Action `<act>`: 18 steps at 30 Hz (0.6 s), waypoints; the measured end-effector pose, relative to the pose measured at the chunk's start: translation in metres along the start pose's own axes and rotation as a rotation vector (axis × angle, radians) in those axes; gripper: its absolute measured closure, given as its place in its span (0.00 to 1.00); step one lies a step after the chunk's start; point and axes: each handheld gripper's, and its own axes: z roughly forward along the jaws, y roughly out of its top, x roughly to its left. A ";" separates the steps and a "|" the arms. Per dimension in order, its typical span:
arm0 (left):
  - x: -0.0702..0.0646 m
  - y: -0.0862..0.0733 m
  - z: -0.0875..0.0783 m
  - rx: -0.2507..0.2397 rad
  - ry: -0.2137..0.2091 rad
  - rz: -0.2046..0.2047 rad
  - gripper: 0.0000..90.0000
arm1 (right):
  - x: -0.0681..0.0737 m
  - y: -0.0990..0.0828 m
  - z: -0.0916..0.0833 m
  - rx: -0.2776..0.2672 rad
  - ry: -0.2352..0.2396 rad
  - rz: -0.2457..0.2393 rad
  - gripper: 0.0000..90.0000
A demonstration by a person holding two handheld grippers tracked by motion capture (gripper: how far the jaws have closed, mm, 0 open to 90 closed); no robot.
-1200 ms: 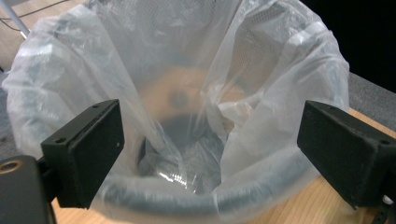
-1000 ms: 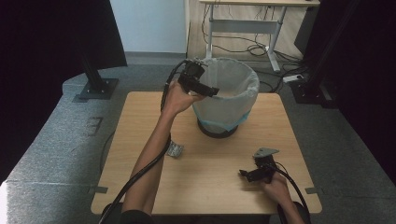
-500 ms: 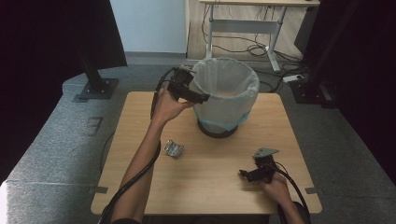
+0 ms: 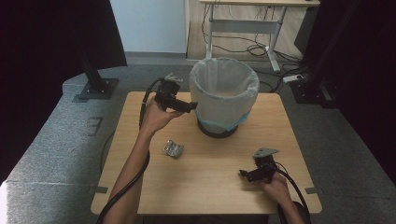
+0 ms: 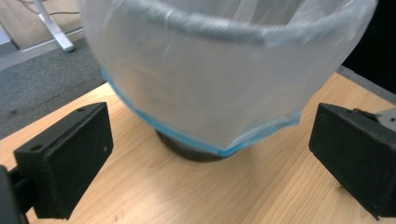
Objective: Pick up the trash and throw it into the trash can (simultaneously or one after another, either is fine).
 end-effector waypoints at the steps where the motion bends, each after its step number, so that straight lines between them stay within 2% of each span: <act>1: 0.001 -0.003 -0.001 -0.004 0.005 0.000 0.00 | 0.000 0.000 0.000 0.000 0.000 0.000 0.00; 8: 0.005 -0.028 -0.002 0.002 0.026 -0.003 0.00 | 0.000 0.000 0.000 -0.002 0.000 0.001 0.00; 9: 0.005 -0.028 -0.002 0.002 0.026 -0.003 0.00 | 0.000 0.000 0.000 -0.002 0.000 0.001 0.00; 15: 0.005 -0.053 0.000 -0.010 0.026 -0.024 0.00 | 0.000 0.000 0.000 -0.002 0.000 0.002 0.00; 18: 0.005 -0.060 0.001 -0.015 0.026 -0.026 0.00 | 0.000 0.000 0.000 -0.002 -0.001 0.002 0.00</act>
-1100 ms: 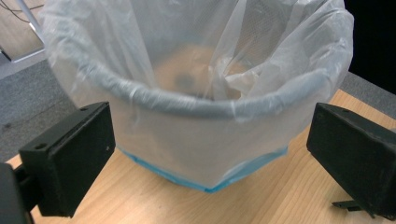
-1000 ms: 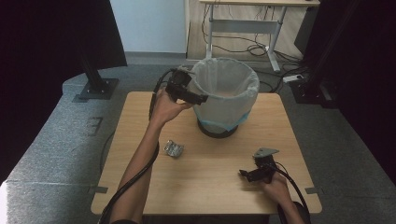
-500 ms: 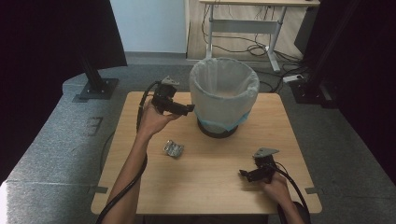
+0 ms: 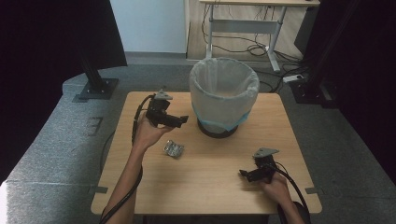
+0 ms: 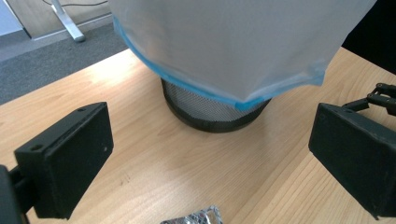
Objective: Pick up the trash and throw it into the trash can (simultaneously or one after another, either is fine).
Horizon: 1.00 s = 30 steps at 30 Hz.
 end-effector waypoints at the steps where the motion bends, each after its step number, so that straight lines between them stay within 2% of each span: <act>1: 0.000 -0.004 0.001 -0.001 0.002 0.002 0.00 | 0.000 0.000 0.000 0.001 0.000 -0.002 0.00; 7: 0.001 -0.030 0.007 0.009 0.002 -0.015 0.00 | 0.000 0.000 0.000 0.001 0.001 -0.003 0.00; 12: 0.002 -0.041 0.012 0.022 0.010 -0.015 0.00 | 0.000 0.000 0.000 0.002 0.003 -0.004 0.00; 20: 0.002 -0.057 0.016 0.013 0.022 -0.023 0.00 | 0.000 0.000 0.000 -0.001 0.002 -0.003 0.00; 30: 0.000 -0.082 0.031 0.038 0.044 -0.028 0.00 | 0.001 0.000 0.000 -0.001 0.001 -0.002 0.00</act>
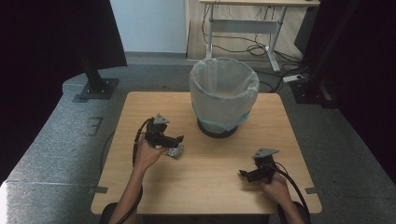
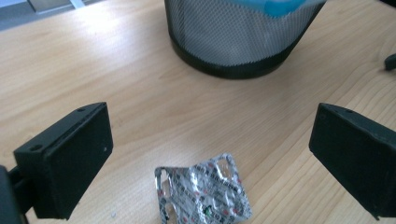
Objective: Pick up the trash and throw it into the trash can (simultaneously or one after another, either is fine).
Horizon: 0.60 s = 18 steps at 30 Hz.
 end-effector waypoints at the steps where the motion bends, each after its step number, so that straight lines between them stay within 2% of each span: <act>1: 0.000 -0.003 0.001 0.002 0.004 0.000 0.00 | 0.000 0.000 0.000 0.000 -0.001 0.000 0.00; 5: 0.000 -0.016 0.007 0.005 0.005 -0.015 0.00 | 0.000 0.000 0.000 0.000 -0.001 0.000 0.00; 14: 0.002 -0.033 0.020 0.017 -0.013 -0.042 0.00 | 0.000 0.000 0.000 0.002 0.000 0.001 0.00; 18: 0.003 -0.040 0.027 0.038 -0.010 -0.049 0.00 | 0.000 0.000 0.000 0.000 0.000 -0.001 0.00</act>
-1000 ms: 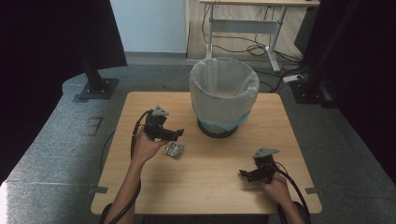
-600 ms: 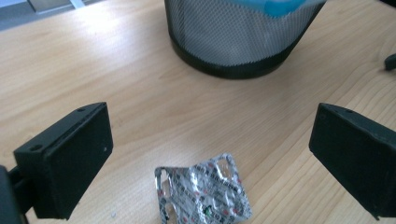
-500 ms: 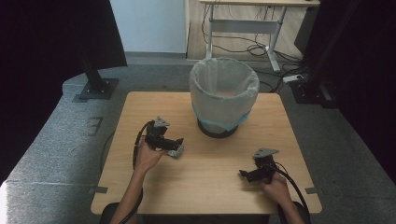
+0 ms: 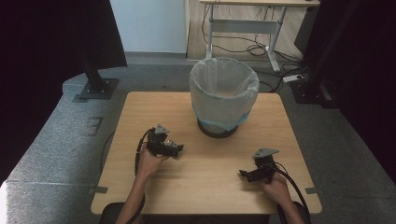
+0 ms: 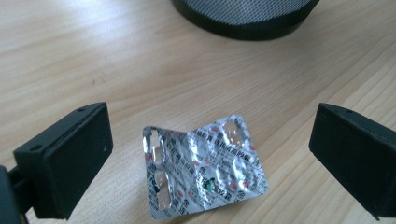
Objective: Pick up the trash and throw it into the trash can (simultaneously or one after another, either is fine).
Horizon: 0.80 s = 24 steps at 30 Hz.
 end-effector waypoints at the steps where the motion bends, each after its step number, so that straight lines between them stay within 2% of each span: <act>1: 0.000 -0.001 0.001 0.001 0.000 -0.003 0.00 | 0.000 0.000 0.000 0.000 0.000 0.000 0.00; 13: 0.001 -0.017 0.017 0.033 0.005 -0.018 0.00 | 0.000 0.000 0.000 0.000 0.000 0.000 0.00; 23: -0.001 -0.023 0.027 0.064 0.012 -0.004 0.00 | 0.000 0.000 0.000 -0.001 -0.001 0.001 0.00; 24: -0.003 -0.023 0.028 0.074 0.023 0.003 0.00 | 0.000 0.000 0.000 0.000 0.000 0.000 0.00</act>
